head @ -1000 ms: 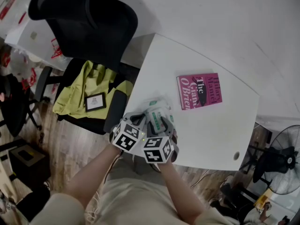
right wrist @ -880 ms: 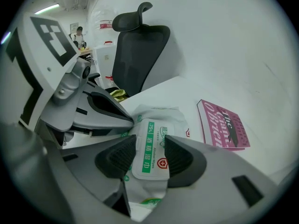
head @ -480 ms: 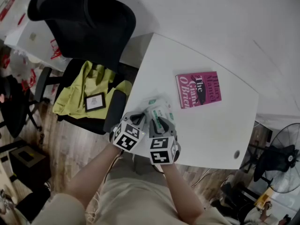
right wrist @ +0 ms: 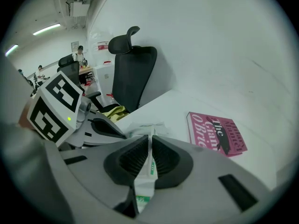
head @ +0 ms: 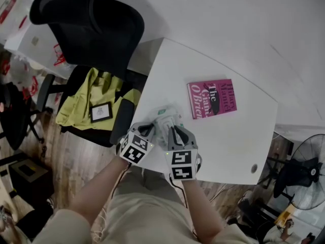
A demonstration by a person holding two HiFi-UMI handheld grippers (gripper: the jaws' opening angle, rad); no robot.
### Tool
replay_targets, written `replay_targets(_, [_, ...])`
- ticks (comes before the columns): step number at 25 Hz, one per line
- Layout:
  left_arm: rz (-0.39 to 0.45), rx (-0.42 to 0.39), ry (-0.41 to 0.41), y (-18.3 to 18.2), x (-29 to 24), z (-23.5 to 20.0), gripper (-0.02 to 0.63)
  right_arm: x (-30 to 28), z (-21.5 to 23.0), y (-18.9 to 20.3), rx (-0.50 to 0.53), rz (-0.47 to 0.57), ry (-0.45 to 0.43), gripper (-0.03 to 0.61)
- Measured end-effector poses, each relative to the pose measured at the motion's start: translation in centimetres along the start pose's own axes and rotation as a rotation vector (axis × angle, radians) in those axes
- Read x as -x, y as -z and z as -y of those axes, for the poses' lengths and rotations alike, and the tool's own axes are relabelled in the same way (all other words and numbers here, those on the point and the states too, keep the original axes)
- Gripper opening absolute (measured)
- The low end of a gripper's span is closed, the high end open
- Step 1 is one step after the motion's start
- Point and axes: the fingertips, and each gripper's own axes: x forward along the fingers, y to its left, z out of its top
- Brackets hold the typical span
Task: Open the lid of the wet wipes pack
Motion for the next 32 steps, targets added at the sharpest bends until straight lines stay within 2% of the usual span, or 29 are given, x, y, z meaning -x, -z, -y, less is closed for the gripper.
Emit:
replay_targets(3, [0.003, -0.001, 0.000, 0.0, -0.1, 0.1, 0.021, -0.1, 3.0, 0.6, -0.014, -0.004, 0.053, 0.034])
replay_targets(7, [-0.011, 0.008, -0.001, 0.3, 0.1, 0.2, 0.021, -0.7, 5.1, 1.5, -0.057, -0.016, 0.017, 0.049])
replay_targets(21, [-0.007, 0.008, 0.000, 0.0, 0.1, 0.1, 0.021, -4.2, 7.4, 4.4, -0.176, -0.049, -0.080, 0.087])
replay_targets(27, [-0.002, 0.008, -0.005, 0.1, 0.0, 0.1, 0.021, -4.9, 6.7, 4.8, -0.140, -0.051, -0.074, 0.063])
replay_targets(32, [-0.006, 0.073, 0.025, 0.2, 0.5, -0.1, 0.021, -3.9, 6.6, 3.9, -0.112, -0.049, -0.085, 0.052])
